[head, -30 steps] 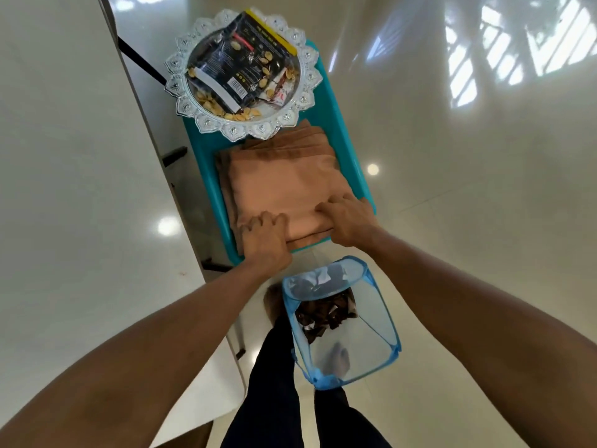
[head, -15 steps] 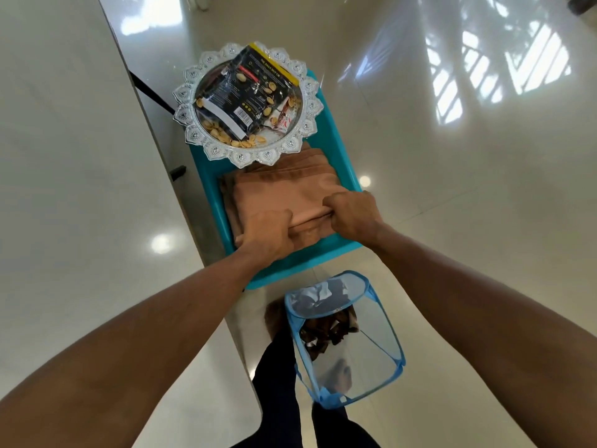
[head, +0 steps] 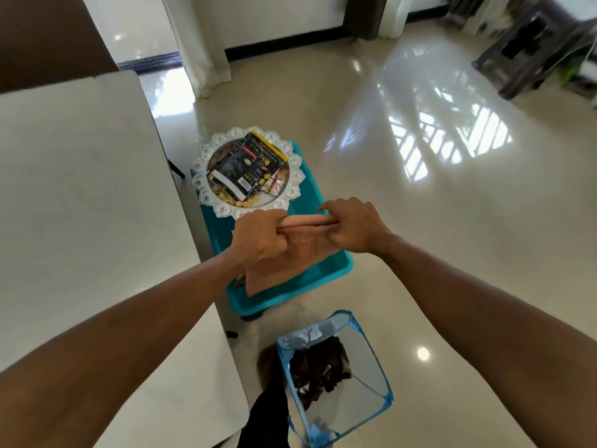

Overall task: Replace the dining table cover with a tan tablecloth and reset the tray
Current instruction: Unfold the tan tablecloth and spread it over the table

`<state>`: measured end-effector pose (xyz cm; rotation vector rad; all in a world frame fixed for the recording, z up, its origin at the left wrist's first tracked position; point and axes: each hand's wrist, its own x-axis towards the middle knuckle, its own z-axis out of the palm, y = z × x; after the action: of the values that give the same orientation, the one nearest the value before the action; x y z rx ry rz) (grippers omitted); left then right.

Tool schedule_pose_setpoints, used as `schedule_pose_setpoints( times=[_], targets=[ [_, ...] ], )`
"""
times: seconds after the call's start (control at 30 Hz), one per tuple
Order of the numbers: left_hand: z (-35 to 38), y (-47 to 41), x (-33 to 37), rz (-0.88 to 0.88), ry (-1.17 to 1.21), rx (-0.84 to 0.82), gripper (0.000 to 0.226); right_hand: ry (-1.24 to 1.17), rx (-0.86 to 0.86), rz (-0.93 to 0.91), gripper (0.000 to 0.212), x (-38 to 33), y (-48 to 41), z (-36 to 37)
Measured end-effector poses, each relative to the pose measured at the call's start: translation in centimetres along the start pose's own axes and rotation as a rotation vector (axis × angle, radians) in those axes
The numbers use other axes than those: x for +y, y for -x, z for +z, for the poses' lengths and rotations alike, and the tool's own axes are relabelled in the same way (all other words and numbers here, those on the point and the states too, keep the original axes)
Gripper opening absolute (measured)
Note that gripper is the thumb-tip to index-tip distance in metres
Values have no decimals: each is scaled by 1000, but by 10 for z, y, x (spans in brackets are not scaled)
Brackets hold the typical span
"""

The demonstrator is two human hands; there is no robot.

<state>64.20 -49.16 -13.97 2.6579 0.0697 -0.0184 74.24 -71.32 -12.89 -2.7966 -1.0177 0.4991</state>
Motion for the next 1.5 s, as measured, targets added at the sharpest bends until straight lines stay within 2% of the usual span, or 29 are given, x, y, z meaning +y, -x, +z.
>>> schedule_pose_setpoints(
  times=[0.1,0.17,0.2,0.3,0.4,0.57,0.7,0.83,1.0,1.1,1.17,1.33,1.5],
  targets=[
    [-2,12,13,-16,17,38,15,-19,-176,-8,81,-4,16,0],
    [1,20,20,-4,1,57,16,-95,-219,23,85,-5,22,4],
    [3,28,24,8,-9,59,17,-108,-215,33,79,-5,29,9],
    [0,41,29,14,-30,47,19,-27,-166,27,36,-2,42,18],
    [-4,53,36,-5,-40,66,20,4,-104,11,22,-7,59,17],
    [-35,79,55,-1,-35,119,19,49,-49,-50,20,-22,79,-23],
    [-67,101,79,-23,-46,227,26,122,28,-100,44,-37,96,-62],
    [-98,137,100,-75,-69,379,30,220,54,-157,38,-63,121,-103],
    [-144,186,108,-143,-48,453,22,292,110,-253,49,-120,145,-156],
    [-176,219,98,-174,-44,494,20,316,126,-306,35,-166,153,-191],
    [-200,243,90,-183,-47,534,24,344,201,-350,29,-203,155,-212],
    [-275,304,65,-207,-82,742,28,295,458,-480,45,-300,152,-242],
    [-336,371,13,-189,-376,885,46,-26,726,-554,44,-386,159,-181]
  ],
)
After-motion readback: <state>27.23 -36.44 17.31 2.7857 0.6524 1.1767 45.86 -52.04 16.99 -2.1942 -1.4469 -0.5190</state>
